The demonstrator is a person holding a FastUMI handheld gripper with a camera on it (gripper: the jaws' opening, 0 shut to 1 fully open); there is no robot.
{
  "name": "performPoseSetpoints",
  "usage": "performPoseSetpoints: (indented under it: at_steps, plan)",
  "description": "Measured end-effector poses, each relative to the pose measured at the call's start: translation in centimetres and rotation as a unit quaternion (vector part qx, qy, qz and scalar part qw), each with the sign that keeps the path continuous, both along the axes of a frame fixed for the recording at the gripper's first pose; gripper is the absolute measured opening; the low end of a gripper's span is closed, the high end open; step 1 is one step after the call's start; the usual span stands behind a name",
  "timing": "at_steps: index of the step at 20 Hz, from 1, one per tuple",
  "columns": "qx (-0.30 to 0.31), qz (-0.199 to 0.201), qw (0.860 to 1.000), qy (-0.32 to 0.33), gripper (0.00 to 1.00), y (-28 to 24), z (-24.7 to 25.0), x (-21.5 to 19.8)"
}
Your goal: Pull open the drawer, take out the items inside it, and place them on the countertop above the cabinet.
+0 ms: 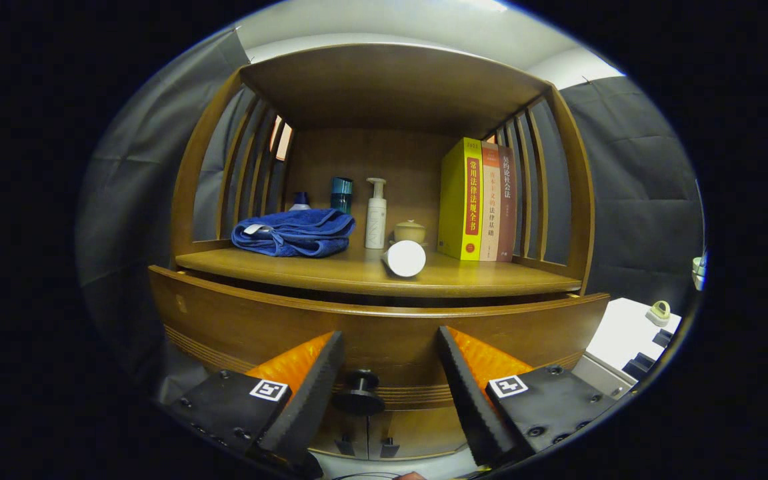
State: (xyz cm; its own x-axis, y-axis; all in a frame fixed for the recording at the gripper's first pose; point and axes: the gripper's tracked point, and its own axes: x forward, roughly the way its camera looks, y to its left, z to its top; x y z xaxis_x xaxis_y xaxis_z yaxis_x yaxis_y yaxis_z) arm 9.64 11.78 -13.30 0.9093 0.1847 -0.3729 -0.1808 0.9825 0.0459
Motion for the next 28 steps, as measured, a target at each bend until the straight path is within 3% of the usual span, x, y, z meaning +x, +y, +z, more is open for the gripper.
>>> performPoseSetpoints:
  at_steps: [19,28]
  plan:
    - [0.003,-0.012,1.0,0.002,0.98,0.6,-0.9,3.4]
    - [0.03,-0.037,0.997,-0.067,0.98,-2.3,8.3,2.9]
